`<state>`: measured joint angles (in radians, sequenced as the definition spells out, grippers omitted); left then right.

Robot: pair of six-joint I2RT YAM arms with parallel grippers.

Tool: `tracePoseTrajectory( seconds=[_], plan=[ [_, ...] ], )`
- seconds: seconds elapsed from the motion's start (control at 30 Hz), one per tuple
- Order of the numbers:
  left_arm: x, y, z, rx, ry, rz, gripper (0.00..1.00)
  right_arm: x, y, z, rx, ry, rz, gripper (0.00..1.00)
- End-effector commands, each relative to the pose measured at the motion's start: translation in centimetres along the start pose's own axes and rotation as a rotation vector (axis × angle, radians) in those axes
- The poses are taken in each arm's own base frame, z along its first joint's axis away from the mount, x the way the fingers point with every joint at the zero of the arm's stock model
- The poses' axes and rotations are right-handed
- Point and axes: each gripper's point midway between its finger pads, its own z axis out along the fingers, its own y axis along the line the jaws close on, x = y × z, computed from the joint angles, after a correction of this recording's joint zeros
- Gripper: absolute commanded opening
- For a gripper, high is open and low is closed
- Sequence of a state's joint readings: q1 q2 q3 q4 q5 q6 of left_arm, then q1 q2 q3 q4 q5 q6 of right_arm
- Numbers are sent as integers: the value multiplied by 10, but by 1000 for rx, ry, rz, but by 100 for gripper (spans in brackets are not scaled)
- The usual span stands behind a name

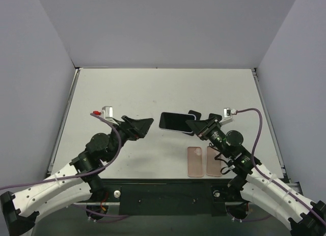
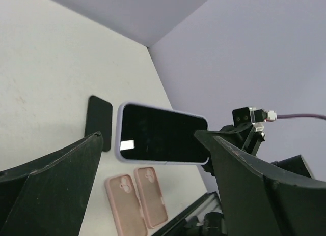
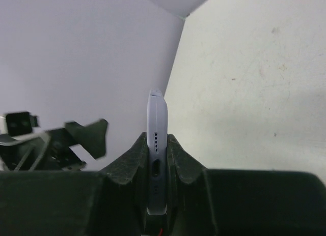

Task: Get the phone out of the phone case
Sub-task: Pick up the phone at the center of the board.

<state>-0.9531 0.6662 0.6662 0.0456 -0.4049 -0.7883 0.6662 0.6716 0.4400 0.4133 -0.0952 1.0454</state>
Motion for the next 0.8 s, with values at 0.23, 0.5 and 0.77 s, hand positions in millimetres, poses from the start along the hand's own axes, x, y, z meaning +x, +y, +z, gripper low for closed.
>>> tracePoseTrajectory(
  seconds=[0.23, 0.5, 0.77],
  plan=[
    [13, -48, 26, 352, -70, -546, 97, -74, 56, -26, -348, -414, 204, 0],
    [16, -58, 50, 442, -36, -668, 93, -66, 68, -29, -369, -345, 193, 0],
    [17, -85, 65, 558, 9, -738, 68, -55, 73, -21, -418, -298, 201, 0]
  ],
)
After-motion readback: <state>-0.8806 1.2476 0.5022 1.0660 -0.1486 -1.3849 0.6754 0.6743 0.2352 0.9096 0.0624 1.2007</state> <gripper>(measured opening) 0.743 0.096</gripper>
